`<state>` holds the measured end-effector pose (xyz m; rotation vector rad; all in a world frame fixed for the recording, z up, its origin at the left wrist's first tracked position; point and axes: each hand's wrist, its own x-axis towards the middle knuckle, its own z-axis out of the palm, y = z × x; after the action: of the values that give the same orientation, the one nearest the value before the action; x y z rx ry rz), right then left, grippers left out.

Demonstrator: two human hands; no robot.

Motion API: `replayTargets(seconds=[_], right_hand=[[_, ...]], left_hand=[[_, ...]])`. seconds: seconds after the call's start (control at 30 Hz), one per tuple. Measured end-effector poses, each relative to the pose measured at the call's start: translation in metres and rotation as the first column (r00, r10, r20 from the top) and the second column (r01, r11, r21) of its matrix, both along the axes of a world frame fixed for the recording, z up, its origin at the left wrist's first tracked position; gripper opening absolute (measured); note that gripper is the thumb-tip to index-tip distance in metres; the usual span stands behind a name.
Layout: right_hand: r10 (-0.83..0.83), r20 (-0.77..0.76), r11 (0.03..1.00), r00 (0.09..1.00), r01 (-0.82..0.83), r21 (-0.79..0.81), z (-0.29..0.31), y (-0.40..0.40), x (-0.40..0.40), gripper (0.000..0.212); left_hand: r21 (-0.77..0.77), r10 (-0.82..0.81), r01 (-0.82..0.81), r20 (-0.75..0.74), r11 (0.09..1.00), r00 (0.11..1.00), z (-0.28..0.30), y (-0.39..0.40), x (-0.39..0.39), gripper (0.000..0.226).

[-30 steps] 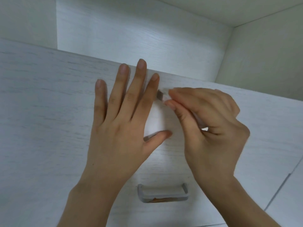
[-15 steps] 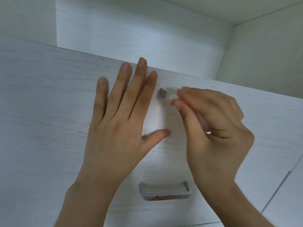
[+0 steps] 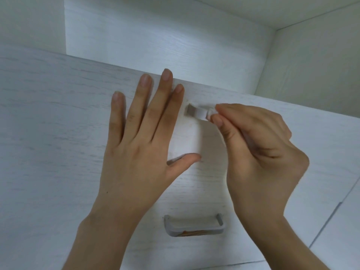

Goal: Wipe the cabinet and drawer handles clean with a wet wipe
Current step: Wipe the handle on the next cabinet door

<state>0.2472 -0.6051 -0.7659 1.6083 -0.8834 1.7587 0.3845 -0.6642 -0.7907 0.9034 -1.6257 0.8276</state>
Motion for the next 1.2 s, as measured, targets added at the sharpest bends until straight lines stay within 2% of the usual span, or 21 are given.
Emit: replayTargets(seconds=[0.1,0.27,0.37,0.6,0.7,0.83,0.93,1.07,1.2], right_hand=[[-0.003,-0.007,1.000,1.000,0.003,-0.020,0.004,-0.002,0.009,0.014],[-0.045,-0.118,0.999,0.992,0.043,-0.013,0.004,-0.008,0.012,0.011],[-0.055,-0.091,0.998,0.994,0.052,-0.028,-0.001,-0.005,0.006,0.017],[-0.048,-0.058,0.999,0.997,0.047,-0.013,-0.002,-0.001,0.005,0.015],[-0.045,-0.095,0.999,0.994,0.045,0.001,0.005,-0.006,0.019,0.010],[-0.063,-0.036,0.996,0.997,0.065,0.055,0.011,-0.012,0.034,0.005],[-0.064,0.000,0.998,0.998,0.064,0.026,0.007,-0.011,0.032,0.005],[-0.029,0.024,0.998,0.999,0.030,-0.058,-0.004,-0.007,0.018,0.013],[-0.080,0.066,0.994,0.995,0.084,-0.068,-0.010,-0.005,-0.003,0.015]], left_hand=[[-0.008,-0.011,0.011,-0.009,1.000,1.000,0.000,0.000,-0.001,0.091],[-0.030,-0.009,0.008,-0.028,1.000,1.000,-0.001,-0.003,-0.003,0.089],[-0.025,-0.015,0.015,-0.020,1.000,1.000,-0.001,-0.002,-0.002,0.092],[-0.023,-0.005,0.005,-0.009,1.000,1.000,-0.002,-0.003,-0.001,0.093],[-0.045,-0.023,0.022,-0.041,0.999,0.999,-0.001,-0.003,-0.003,0.079],[-0.081,-0.047,0.039,-0.097,0.996,0.994,-0.001,-0.002,-0.006,0.064],[-0.080,-0.036,0.030,-0.074,0.996,0.997,-0.001,-0.003,-0.005,0.068],[-0.027,-0.026,0.026,-0.021,0.999,0.999,-0.001,-0.002,-0.001,0.086],[0.018,-0.009,0.009,0.001,1.000,1.000,0.002,0.001,0.000,0.092]])
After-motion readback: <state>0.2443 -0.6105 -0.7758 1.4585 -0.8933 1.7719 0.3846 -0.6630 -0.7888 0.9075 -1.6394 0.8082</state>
